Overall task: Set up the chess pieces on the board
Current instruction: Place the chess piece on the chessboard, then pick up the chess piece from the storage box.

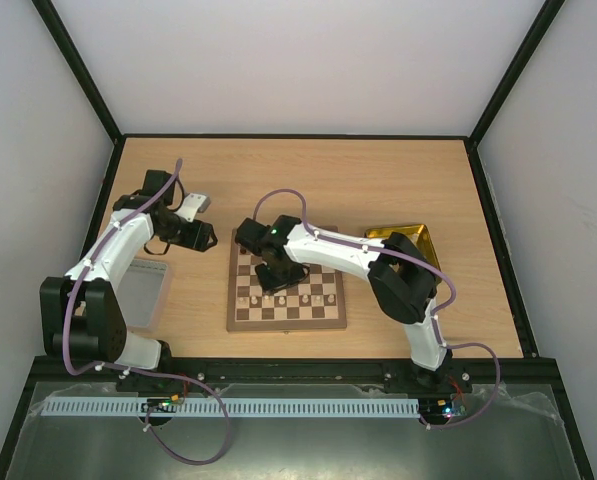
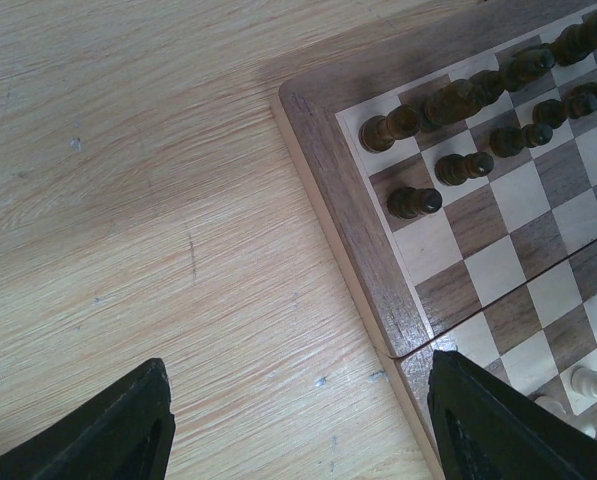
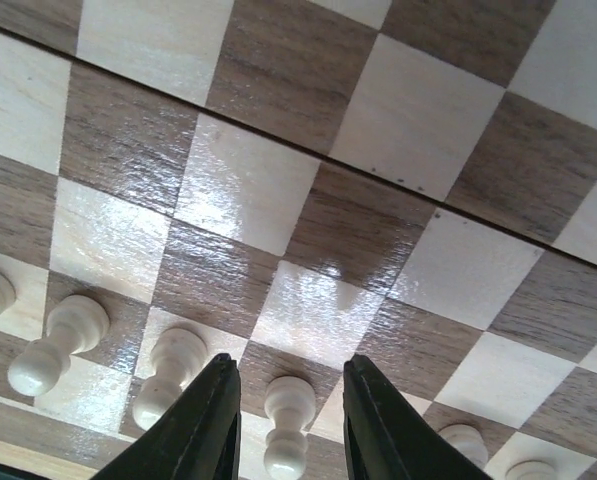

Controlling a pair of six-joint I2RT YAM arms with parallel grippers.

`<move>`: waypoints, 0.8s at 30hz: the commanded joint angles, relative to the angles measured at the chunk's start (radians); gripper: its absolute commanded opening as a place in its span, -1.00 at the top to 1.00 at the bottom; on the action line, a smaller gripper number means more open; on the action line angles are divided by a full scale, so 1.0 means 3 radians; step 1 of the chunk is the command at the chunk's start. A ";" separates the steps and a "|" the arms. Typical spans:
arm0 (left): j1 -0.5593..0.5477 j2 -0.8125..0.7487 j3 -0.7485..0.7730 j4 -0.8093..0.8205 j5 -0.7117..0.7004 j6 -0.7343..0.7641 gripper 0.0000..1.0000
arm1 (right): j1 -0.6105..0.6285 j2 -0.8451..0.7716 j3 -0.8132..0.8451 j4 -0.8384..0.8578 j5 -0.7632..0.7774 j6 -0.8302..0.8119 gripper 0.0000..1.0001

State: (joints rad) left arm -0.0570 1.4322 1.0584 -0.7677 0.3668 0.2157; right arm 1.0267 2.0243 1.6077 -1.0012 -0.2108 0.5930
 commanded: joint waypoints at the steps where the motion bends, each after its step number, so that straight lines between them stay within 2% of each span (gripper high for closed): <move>1: -0.0014 -0.0078 -0.0057 -0.0013 0.0050 -0.0029 -0.41 | -0.0023 -0.0100 0.0127 -0.0214 0.0249 0.0056 0.45; 6: -0.0014 -0.0100 -0.0068 -0.0013 0.0045 -0.0026 -0.42 | -0.0279 -0.0426 0.0047 -0.0391 0.0537 0.0116 0.51; 9: -0.0014 -0.0114 -0.0074 -0.0008 0.0046 -0.0033 -0.42 | -0.0713 -0.0845 -0.0425 -0.0311 0.0612 0.0191 0.56; 14: -0.0018 -0.0121 -0.0084 -0.0003 0.0061 -0.0033 -0.42 | -0.1574 -0.1520 -0.1195 -0.0147 0.0551 0.0248 0.48; 21: -0.0020 -0.0102 -0.0078 -0.0003 0.0056 -0.0034 -0.43 | -0.2334 -0.1864 -0.1859 0.0123 0.0475 0.0368 0.49; 24: -0.0020 -0.0104 -0.0082 0.0002 0.0048 -0.0034 -0.43 | -0.2537 -0.1910 -0.2003 0.0221 0.0379 0.0390 0.48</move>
State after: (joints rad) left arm -0.0586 1.4197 1.0458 -0.7673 0.3717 0.2157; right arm 0.3305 1.4864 1.0542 -0.9890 -0.0753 0.6823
